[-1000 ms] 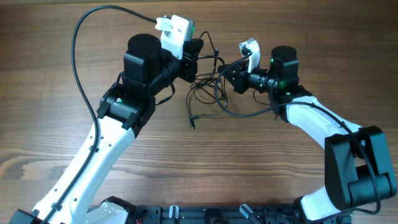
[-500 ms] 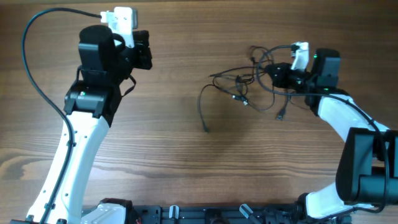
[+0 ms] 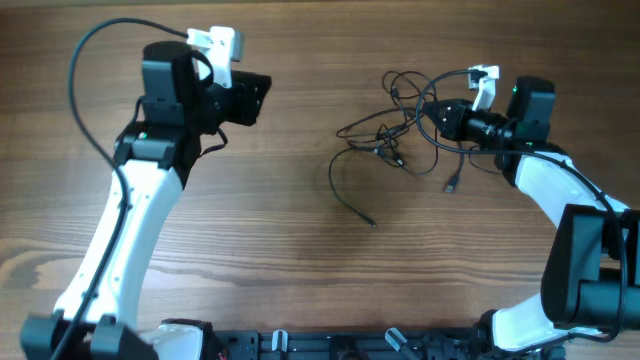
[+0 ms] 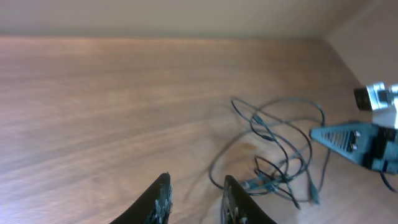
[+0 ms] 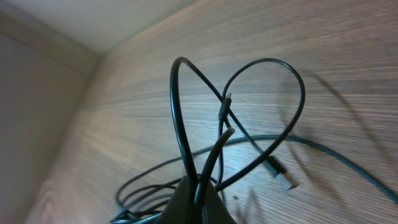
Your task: Untangle cables
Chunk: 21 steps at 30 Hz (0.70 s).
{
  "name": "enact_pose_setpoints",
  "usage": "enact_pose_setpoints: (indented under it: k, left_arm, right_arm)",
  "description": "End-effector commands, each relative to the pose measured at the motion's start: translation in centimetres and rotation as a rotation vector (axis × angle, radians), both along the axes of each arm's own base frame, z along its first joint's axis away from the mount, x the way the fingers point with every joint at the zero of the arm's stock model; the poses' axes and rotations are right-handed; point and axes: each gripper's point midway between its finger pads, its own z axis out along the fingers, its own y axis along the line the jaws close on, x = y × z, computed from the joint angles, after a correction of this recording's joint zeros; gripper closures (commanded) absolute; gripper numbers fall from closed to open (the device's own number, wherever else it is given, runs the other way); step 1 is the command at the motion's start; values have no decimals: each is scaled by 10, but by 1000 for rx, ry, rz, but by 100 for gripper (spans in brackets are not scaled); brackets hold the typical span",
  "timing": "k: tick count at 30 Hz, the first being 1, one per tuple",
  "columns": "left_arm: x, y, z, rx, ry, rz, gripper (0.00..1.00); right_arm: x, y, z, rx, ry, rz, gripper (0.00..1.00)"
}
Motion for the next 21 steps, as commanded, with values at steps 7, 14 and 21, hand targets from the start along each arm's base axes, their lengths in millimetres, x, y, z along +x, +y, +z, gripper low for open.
enact_pose_setpoints:
  k: [7,14,21]
  left_arm:
    - [-24,-83,-43,-38,72,-367,63]
    - [-47,-124,-54,-1,62,-504,64]
    - [-49,-130,-84,-4,144,-523,68]
  right_arm:
    - [-12,31,7,94,27,102,95]
    - [-12,55,26,150,-16,159,95]
    - [-8,59,47,212,-63,177,95]
